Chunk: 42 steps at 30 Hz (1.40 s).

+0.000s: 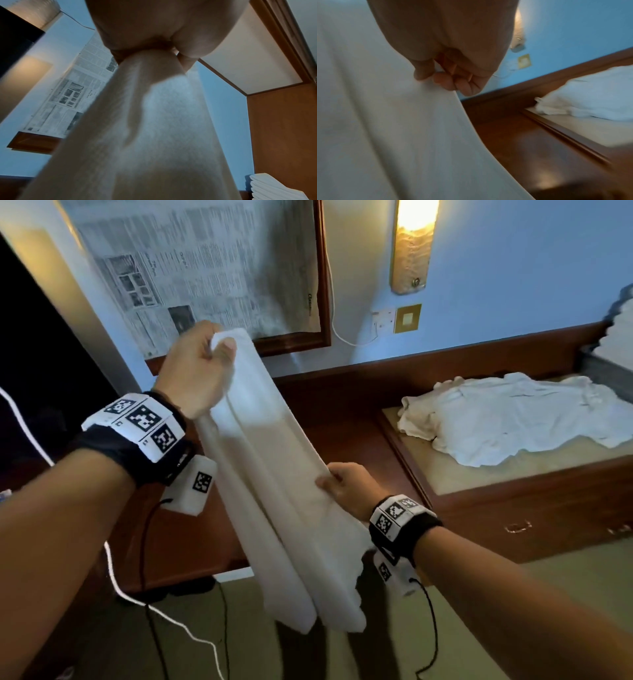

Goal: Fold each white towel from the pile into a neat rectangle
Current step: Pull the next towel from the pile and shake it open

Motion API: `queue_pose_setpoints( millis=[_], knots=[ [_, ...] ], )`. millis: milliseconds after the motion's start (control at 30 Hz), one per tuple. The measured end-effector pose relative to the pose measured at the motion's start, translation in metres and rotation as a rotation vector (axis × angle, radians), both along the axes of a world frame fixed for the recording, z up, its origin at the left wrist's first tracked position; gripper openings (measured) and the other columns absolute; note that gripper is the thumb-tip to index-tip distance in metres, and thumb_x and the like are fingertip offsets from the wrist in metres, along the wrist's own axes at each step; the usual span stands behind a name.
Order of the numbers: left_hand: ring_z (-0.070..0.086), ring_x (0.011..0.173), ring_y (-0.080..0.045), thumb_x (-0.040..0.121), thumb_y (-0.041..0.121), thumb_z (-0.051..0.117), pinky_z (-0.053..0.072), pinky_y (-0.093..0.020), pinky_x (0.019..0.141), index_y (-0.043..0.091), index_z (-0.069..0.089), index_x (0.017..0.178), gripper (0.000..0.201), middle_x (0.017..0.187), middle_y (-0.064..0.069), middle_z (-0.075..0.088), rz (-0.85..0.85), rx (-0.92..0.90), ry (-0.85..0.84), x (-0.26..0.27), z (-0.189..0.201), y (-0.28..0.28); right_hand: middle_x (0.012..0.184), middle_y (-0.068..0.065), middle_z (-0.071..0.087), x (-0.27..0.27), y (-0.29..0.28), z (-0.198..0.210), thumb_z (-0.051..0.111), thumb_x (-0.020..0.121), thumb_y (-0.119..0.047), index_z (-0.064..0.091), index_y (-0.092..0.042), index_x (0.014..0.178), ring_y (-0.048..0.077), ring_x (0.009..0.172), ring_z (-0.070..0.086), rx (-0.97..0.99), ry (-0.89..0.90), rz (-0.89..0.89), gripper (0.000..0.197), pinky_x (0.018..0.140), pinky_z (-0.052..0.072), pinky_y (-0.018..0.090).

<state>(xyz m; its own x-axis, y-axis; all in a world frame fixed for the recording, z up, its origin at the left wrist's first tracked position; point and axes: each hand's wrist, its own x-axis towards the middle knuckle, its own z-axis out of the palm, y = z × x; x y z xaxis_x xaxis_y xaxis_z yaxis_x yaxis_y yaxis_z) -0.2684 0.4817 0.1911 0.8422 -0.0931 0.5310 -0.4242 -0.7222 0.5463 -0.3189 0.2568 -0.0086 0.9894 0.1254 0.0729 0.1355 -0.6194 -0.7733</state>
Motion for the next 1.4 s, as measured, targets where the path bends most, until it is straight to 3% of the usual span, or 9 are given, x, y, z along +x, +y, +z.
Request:
queue_pose_setpoints(
  millis=[200,333,467,600,733,800,900,1100,1400],
  knots=[
    [0.046,0.063,-0.024,0.096,0.041,0.045,0.043,-0.043,0.057,0.014,0.048,0.074,0.035,0.071,-0.011,0.046,0.07,-0.051,-0.04,0.01,0.01,0.049,0.08,0.003,0.064,-0.031,-0.067,-0.09,0.062,0.096,-0.034,0.062,-0.021,0.078,0.023,0.078,0.062,-0.236,0.32,-0.185,0.023,0.069,0.045,0.031],
    [0.052,0.043,-0.012,0.09,0.046,0.046,0.044,-0.024,0.042,0.02,0.049,0.072,0.032,0.056,0.0,0.052,0.156,-0.203,0.012,0.019,0.013,0.08,0.091,0.006,0.068,-0.062,-0.1,-0.129,0.058,0.098,-0.026,0.07,-0.017,0.095,0.026,0.092,0.067,-0.352,0.524,-0.365,0.015,0.074,0.047,0.028],
    [0.052,0.038,-0.025,0.089,0.05,0.045,0.043,-0.024,0.039,0.015,0.054,0.075,0.039,0.045,-0.001,0.053,0.14,-0.191,0.046,0.025,0.004,0.092,0.11,0.012,0.071,-0.08,-0.101,-0.141,0.057,0.095,-0.017,0.073,-0.012,0.108,0.031,0.102,0.066,-0.491,0.623,-0.488,0.022,0.084,0.052,0.03],
    [0.049,0.057,-0.031,0.098,0.042,0.048,0.044,-0.04,0.053,0.01,0.05,0.084,0.035,0.066,-0.016,0.052,-0.069,-0.064,0.052,0.013,-0.013,0.062,0.121,0.008,0.068,-0.051,-0.057,-0.092,0.058,0.088,-0.011,0.069,-0.014,0.117,0.027,0.109,0.064,-0.303,0.37,-0.482,0.031,0.091,0.048,0.03],
    [0.048,0.069,-0.012,0.104,0.026,0.05,0.033,-0.03,0.069,0.014,0.053,0.095,0.016,0.077,0.003,0.05,-0.267,0.102,0.106,-0.003,-0.037,0.018,0.128,-0.003,0.064,-0.015,0.002,0.012,0.069,0.09,-0.032,0.061,-0.019,0.131,0.01,0.105,0.061,0.134,-0.083,-0.241,0.043,0.087,0.046,0.021],
    [0.051,0.072,-0.006,0.104,0.025,0.052,0.036,-0.032,0.071,0.016,0.054,0.092,0.015,0.079,0.006,0.055,-0.35,0.126,0.125,-0.008,-0.047,0.002,0.129,-0.004,0.063,-0.005,0.026,0.062,0.066,0.09,-0.043,0.059,-0.02,0.133,0.012,0.109,0.062,0.3,-0.163,-0.066,0.049,0.092,0.05,0.027],
    [0.059,0.078,-0.019,0.103,0.029,0.052,0.048,-0.043,0.073,0.019,0.057,0.091,0.016,0.083,-0.001,0.062,-0.378,0.118,0.162,-0.009,-0.052,-0.008,0.112,0.001,0.071,0.004,0.036,0.103,0.064,0.091,-0.04,0.068,-0.018,0.114,0.015,0.106,0.066,0.453,-0.223,0.012,0.033,0.096,0.051,0.038],
    [0.057,0.075,-0.012,0.103,0.033,0.051,0.049,-0.04,0.074,0.02,0.055,0.092,0.017,0.082,0.005,0.06,-0.332,0.035,0.155,-0.005,-0.046,-0.014,0.088,0.008,0.072,0.015,0.039,0.127,0.061,0.098,-0.022,0.071,-0.008,0.092,0.007,0.077,0.061,0.442,-0.323,-0.043,0.018,0.079,0.055,0.034],
    [0.048,0.062,-0.002,0.091,0.041,0.067,0.04,-0.021,0.058,0.023,0.056,0.086,0.022,0.076,0.006,0.056,-0.334,-0.265,0.178,-0.008,-0.053,-0.034,0.082,0.002,0.067,0.034,0.019,0.167,0.063,0.093,-0.003,0.067,-0.009,0.091,0.005,0.074,0.059,0.419,-0.462,0.034,0.007,0.072,0.049,0.019]
  ],
)
